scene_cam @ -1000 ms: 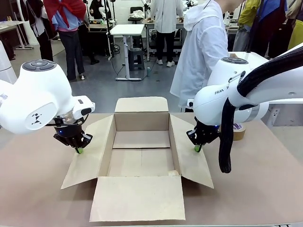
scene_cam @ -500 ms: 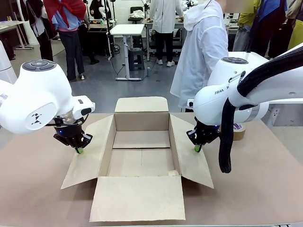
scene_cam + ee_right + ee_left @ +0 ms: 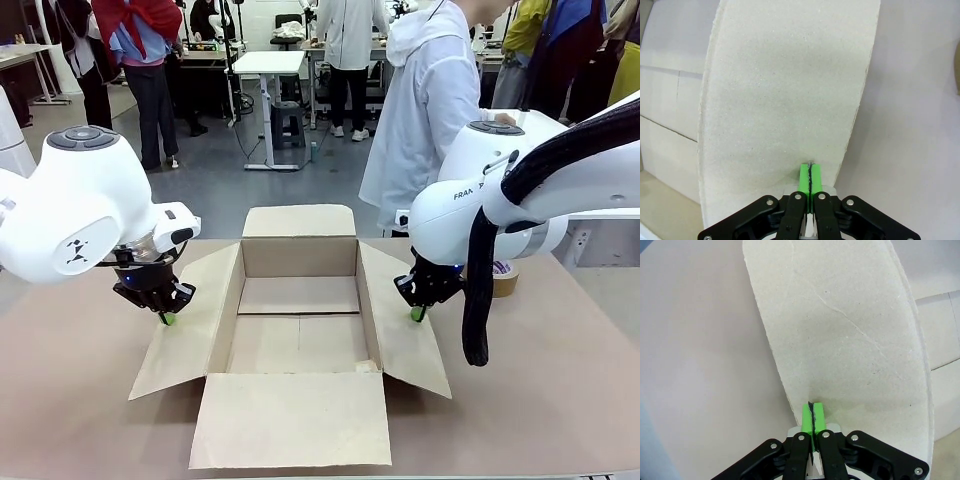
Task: Wrap the clocks to prevent damage.
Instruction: Once the human has placed the objects inside and stepped back, release both hands from the side flaps of the Package Box.
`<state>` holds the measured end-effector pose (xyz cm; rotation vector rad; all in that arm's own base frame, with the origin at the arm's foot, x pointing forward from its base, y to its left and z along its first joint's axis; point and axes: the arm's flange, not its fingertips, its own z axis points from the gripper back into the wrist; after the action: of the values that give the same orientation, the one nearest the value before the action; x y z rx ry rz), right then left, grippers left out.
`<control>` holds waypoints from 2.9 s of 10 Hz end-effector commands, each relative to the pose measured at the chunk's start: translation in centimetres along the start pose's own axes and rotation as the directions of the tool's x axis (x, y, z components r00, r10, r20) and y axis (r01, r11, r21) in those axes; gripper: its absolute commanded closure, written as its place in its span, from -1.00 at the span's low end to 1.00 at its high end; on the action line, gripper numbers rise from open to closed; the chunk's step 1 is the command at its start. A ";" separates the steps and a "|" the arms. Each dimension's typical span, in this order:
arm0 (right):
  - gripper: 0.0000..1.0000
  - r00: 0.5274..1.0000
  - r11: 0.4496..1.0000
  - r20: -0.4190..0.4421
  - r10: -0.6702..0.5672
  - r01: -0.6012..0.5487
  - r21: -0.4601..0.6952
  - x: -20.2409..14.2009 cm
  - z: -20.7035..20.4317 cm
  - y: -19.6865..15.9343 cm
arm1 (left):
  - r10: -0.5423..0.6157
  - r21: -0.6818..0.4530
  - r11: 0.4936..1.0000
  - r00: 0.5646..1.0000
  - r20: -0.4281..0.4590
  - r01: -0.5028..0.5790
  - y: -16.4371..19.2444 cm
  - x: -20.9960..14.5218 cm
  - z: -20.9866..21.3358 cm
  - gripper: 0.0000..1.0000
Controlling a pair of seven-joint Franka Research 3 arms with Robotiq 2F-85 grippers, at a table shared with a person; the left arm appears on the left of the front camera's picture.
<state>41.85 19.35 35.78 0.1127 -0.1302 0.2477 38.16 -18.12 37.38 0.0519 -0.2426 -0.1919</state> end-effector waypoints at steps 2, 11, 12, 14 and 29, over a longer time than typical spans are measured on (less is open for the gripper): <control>0.98 1.000 1.000 -0.004 -0.011 0.011 -0.002 -0.1 -0.2 -0.1 | 0.001 0.005 1.000 1.000 -0.007 -0.001 0.0 -0.2 0.0 0.98; 0.98 1.000 1.000 -0.004 -0.011 0.011 -0.002 -0.1 -0.2 -0.1 | 0.001 0.005 1.000 1.000 -0.007 -0.001 0.0 -0.2 0.0 0.98; 0.98 1.000 1.000 -0.004 -0.011 0.011 -0.002 -0.1 -0.2 -0.1 | 0.001 0.005 1.000 1.000 -0.007 -0.001 0.0 -0.2 0.0 0.98; 0.98 1.000 1.000 -0.004 -0.011 0.011 -0.002 -0.1 -0.2 -0.1 | 0.001 0.005 1.000 1.000 -0.007 -0.001 0.0 -0.2 0.0 0.98; 0.98 1.000 1.000 -0.004 -0.011 0.011 -0.002 -0.1 -0.2 -0.1 | 0.001 0.005 1.000 1.000 -0.007 -0.001 0.0 -0.2 0.0 0.98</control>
<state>41.85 19.35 35.78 0.1127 -0.1302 0.2477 38.16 -18.12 37.38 0.0519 -0.2425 -0.1919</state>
